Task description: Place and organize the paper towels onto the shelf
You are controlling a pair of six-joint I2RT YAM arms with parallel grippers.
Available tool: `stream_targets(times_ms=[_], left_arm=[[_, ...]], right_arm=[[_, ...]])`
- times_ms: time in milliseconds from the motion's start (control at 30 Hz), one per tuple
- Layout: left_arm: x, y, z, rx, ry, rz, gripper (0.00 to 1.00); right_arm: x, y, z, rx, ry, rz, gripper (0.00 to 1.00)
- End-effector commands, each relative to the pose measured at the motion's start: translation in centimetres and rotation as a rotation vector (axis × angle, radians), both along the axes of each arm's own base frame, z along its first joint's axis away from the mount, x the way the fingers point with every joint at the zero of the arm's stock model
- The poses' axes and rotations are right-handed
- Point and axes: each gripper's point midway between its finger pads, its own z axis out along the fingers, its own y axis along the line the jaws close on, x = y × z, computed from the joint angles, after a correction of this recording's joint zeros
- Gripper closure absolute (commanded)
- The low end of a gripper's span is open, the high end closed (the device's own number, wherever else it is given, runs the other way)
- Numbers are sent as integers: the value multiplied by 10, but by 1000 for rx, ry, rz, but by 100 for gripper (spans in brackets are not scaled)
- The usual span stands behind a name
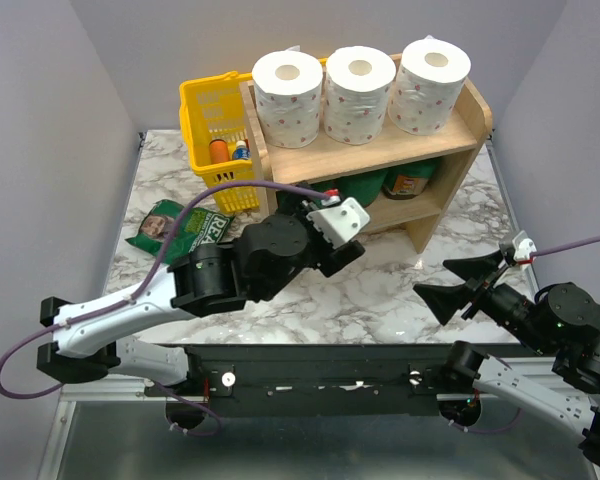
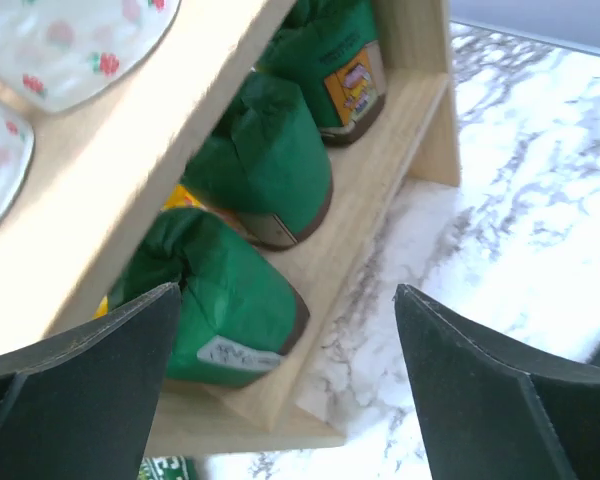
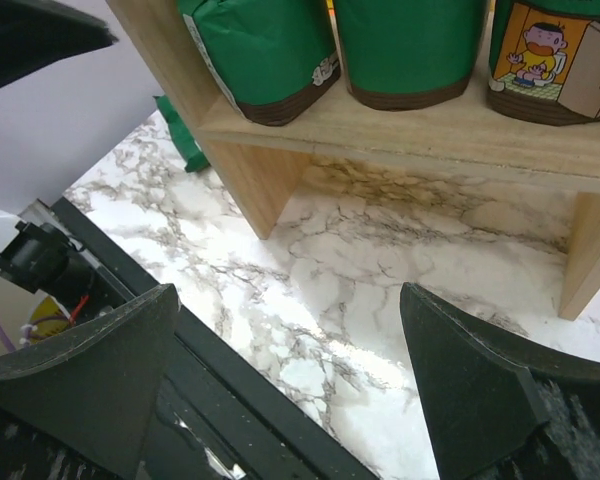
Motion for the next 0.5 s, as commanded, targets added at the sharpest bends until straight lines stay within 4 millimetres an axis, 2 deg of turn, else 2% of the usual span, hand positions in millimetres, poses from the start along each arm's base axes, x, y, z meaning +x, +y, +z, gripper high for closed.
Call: stream_targets(times_ms=[0, 33, 133, 233, 367, 467], left_arm=[[-15, 7, -33, 15, 52, -59, 15], [-12, 10, -39, 44, 45, -39, 30], [-3, 5, -61, 160, 23, -14, 56], [7, 0, -75, 233, 9, 4, 58], [34, 4, -96, 318, 10, 111, 59], [51, 14, -94, 326, -23, 190, 60]], right_arm=[[-5, -3, -5, 36, 24, 1, 0], [-6, -3, -4, 38, 23, 4, 0], [-6, -2, -4, 39, 26, 8, 0], [-6, 0, -3, 36, 32, 13, 0], [-6, 1, 4, 41, 29, 16, 0], [-7, 0, 8, 46, 21, 21, 0]])
